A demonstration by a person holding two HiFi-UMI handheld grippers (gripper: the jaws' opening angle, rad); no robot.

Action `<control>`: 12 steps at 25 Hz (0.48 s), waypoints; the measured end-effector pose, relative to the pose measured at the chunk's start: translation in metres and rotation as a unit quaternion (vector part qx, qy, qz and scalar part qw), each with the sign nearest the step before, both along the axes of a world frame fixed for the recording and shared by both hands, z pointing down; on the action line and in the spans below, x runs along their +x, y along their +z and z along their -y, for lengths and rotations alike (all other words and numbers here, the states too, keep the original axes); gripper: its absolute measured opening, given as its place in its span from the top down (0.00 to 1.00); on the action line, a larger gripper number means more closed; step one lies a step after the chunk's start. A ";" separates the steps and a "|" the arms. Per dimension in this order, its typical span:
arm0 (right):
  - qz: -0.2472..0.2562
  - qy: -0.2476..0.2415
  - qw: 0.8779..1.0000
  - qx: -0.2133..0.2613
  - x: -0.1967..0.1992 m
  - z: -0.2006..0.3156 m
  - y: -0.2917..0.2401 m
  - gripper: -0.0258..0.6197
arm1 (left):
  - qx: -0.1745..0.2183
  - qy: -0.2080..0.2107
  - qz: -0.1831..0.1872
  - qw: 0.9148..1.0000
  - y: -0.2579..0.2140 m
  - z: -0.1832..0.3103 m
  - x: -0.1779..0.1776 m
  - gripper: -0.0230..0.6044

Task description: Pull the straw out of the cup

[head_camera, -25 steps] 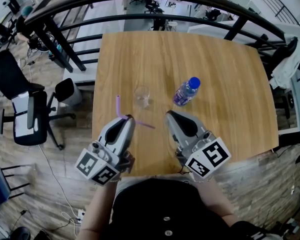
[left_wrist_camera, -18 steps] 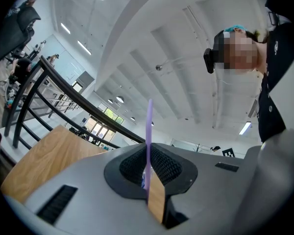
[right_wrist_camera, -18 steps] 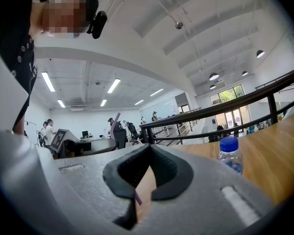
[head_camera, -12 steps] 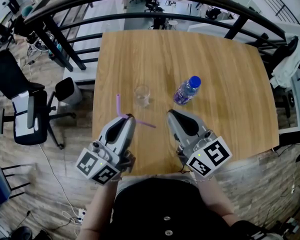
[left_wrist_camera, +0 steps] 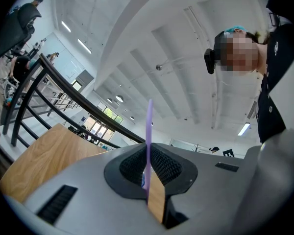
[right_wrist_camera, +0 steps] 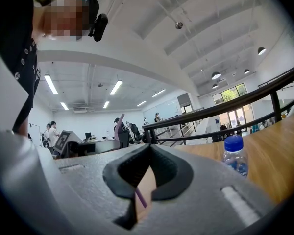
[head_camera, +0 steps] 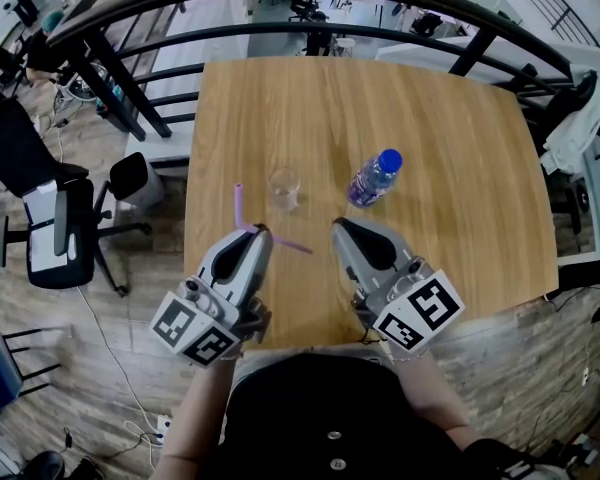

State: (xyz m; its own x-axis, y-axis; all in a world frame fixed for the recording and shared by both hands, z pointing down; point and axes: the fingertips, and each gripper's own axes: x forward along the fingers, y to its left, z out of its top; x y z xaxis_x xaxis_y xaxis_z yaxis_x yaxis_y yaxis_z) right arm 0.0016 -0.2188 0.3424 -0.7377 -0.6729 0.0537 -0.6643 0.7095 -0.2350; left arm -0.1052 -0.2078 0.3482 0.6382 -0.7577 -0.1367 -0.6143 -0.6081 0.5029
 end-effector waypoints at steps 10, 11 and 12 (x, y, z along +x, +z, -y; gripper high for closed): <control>-0.006 -0.013 1.000 -0.005 -0.005 -0.003 0.004 0.96 | -0.006 0.006 0.000 1.000 0.002 0.002 0.003 0.90; -0.008 -0.014 1.000 -0.005 -0.005 -0.003 0.004 0.96 | -0.007 0.008 0.001 1.000 0.002 0.002 0.004 0.90; -0.008 -0.015 1.000 -0.005 -0.005 -0.003 0.004 0.96 | -0.006 0.010 0.002 1.000 0.002 0.002 0.004 0.90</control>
